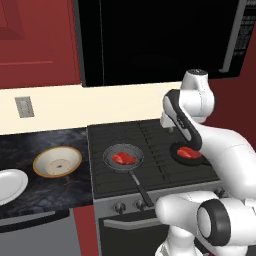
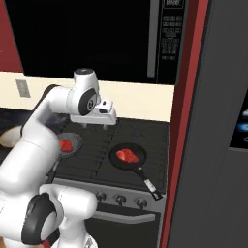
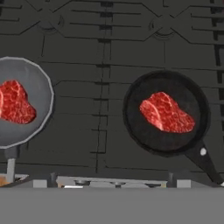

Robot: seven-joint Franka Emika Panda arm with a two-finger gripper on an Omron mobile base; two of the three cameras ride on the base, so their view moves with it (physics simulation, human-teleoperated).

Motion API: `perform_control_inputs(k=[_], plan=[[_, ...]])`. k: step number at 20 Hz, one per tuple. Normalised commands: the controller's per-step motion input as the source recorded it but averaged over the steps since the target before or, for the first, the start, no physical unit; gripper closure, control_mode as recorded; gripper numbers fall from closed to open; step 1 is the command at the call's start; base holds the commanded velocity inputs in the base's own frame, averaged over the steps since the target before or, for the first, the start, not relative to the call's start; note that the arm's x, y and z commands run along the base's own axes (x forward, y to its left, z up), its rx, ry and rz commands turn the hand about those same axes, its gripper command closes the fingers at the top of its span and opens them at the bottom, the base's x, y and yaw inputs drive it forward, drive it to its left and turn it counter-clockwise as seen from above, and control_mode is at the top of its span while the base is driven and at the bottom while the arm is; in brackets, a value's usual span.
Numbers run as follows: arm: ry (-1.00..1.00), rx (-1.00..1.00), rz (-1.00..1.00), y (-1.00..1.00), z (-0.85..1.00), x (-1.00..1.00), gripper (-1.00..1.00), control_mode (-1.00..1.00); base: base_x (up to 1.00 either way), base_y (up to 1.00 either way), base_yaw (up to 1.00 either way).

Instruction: Place one of the steaks on the plate and the other in the bowl. Then place the bowl in the fridge.

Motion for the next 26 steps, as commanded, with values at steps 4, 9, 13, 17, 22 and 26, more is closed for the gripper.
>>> perform_control_inputs(k=[4, 9, 13, 17, 22, 26], plan=[[0.02, -0.04, 0.03, -0.69, -0.44, 0.21, -1.0, -1.0, 0.0, 0.0, 0.0], [0.04, -0.03, 0.03, -0.57, -0.3, 0.21, -1.0, -1.0, 0.0, 0.0, 0.0], [0.05, 0.0, 0.09, -0.37, -0.16, 0.4, -1.0, -1.0, 0.0, 0.0, 0.0], [0.03, 0.0, 0.05, -0.23, -0.02, 0.4, -1.0, -1.0, 0.0, 0.0, 0.0], [0.04, 0.0, -0.05, 0.0, -0.01, 0.13, -1.0, -1.0, 0.0, 0.0, 0.0], [0.19, 0.0, -0.29, -0.04, -0.18, 0.35, -1.0, -1.0, 0.0, 0.0, 0.0]])
